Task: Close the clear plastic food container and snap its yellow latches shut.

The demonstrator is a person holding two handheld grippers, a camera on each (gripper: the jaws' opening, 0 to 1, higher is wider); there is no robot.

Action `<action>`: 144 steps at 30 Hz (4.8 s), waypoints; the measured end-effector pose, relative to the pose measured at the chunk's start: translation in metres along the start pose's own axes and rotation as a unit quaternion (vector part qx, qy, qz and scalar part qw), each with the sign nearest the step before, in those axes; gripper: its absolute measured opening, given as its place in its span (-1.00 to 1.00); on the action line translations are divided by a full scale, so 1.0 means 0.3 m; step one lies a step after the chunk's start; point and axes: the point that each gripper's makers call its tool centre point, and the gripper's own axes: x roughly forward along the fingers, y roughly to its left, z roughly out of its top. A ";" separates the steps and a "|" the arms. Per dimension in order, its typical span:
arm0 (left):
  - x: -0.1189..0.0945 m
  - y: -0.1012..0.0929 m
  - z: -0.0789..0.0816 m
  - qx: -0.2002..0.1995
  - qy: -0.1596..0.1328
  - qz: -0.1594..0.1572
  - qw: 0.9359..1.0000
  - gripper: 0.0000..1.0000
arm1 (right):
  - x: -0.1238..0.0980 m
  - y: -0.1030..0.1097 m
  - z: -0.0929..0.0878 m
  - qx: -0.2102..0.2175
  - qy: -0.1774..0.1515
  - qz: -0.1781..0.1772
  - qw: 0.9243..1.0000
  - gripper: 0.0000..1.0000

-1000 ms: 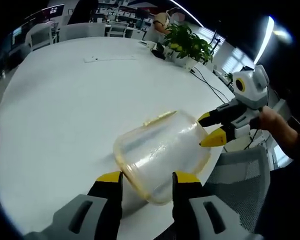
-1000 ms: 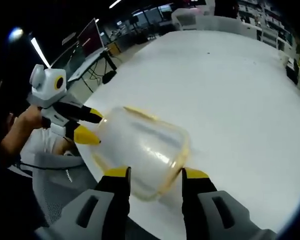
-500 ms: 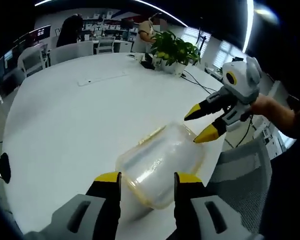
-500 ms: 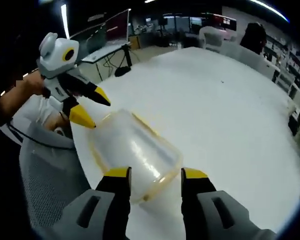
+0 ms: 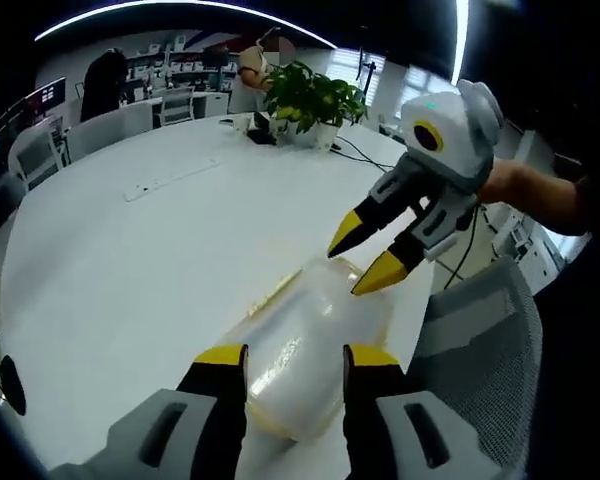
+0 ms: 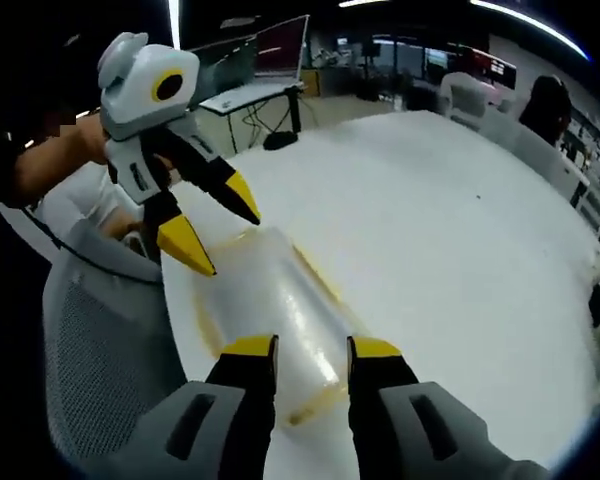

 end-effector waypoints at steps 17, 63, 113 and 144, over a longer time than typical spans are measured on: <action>0.088 -0.065 0.017 0.060 0.006 -0.042 0.997 -0.49 | 0.060 0.014 0.054 -0.065 0.004 0.035 0.997 -0.63; 0.093 -0.177 -0.087 0.247 0.035 -0.035 0.968 -0.32 | 0.143 -0.028 0.078 -0.118 0.091 0.157 0.976 -0.25; 0.139 -0.157 -0.065 0.356 0.036 0.011 0.934 -0.54 | 0.192 0.001 0.060 -0.136 0.181 0.209 0.951 -0.24; 0.129 -0.167 -0.061 0.358 0.029 -0.027 0.933 -0.55 | 0.175 0.008 0.049 -0.125 0.182 0.223 0.949 -0.24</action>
